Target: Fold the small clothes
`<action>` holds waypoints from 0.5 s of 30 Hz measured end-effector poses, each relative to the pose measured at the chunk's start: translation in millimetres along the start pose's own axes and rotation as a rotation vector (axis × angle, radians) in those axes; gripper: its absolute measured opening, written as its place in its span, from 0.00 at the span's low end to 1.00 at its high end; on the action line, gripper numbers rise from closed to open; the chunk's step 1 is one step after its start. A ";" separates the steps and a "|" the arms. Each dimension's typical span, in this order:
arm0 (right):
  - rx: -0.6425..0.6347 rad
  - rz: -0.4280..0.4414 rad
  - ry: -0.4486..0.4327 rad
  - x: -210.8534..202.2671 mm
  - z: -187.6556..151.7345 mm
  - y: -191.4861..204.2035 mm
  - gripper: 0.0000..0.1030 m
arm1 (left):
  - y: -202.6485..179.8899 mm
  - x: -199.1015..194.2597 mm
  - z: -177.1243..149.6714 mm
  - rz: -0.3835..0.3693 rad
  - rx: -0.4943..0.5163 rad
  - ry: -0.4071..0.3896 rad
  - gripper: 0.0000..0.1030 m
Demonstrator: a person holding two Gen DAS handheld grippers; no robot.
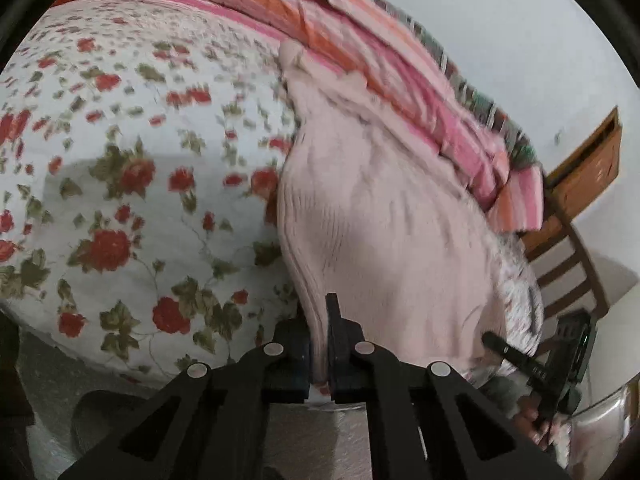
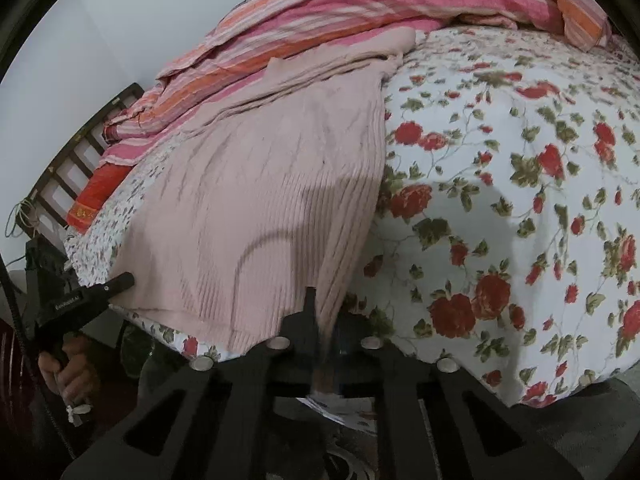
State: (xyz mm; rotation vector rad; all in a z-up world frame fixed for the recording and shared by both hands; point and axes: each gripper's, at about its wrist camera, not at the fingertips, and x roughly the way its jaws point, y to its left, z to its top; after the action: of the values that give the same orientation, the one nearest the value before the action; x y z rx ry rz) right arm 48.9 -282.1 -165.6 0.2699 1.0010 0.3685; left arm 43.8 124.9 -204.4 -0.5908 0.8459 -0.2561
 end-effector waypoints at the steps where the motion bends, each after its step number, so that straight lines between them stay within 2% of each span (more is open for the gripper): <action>1: -0.001 0.004 -0.025 -6.7 1.1 1.0 0.05 | -2.2 -10.4 2.5 -0.006 -0.002 -0.037 0.06; 4: 0.023 0.045 -0.113 -37.8 8.2 -0.4 0.05 | -8.2 -38.3 12.0 -0.018 -0.005 -0.127 0.06; 6: 0.020 0.045 -0.152 -52.8 13.3 -0.2 0.05 | -11.3 -48.8 19.5 -0.060 -0.022 -0.139 0.06; 12: 0.049 0.099 -0.198 -77.6 29.9 4.1 0.04 | -41.0 -60.1 37.9 -0.077 0.004 -0.170 0.06; 15: 0.061 0.116 -0.211 -83.3 37.8 8.7 0.04 | -50.8 -63.9 47.6 -0.059 0.024 -0.173 0.06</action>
State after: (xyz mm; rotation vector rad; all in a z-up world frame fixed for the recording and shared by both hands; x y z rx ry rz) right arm 39.2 -311.2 -79.0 0.4147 0.7915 0.4066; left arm 39.8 130.1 -110.2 -0.6071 0.6587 -0.2649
